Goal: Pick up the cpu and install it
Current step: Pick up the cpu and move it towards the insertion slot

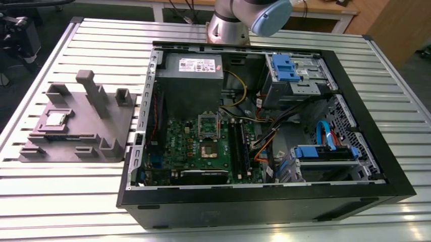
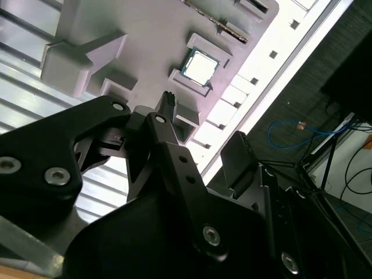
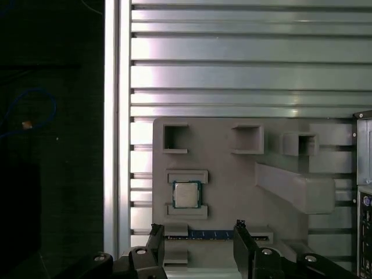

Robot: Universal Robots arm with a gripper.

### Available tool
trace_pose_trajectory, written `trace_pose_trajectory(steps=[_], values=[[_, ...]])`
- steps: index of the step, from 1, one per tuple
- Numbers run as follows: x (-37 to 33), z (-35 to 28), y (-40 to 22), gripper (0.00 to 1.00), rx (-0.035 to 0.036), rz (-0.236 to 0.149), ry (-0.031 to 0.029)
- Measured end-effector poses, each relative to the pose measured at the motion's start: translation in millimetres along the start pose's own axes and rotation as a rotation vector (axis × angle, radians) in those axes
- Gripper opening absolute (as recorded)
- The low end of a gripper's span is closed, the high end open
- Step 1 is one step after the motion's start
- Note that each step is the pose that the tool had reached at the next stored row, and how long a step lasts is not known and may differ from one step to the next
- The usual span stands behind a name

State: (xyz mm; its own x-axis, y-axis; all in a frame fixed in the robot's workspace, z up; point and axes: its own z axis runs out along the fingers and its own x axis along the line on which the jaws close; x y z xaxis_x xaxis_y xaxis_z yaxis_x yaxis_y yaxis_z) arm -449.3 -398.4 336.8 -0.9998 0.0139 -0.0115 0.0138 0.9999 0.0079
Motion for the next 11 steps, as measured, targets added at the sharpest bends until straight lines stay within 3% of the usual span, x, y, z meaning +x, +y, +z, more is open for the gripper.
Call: trace_pose_trajectory(steps=[11], values=[[0.1,9.8,-0.1,0.59,0.0000,0.000,0.0000]])
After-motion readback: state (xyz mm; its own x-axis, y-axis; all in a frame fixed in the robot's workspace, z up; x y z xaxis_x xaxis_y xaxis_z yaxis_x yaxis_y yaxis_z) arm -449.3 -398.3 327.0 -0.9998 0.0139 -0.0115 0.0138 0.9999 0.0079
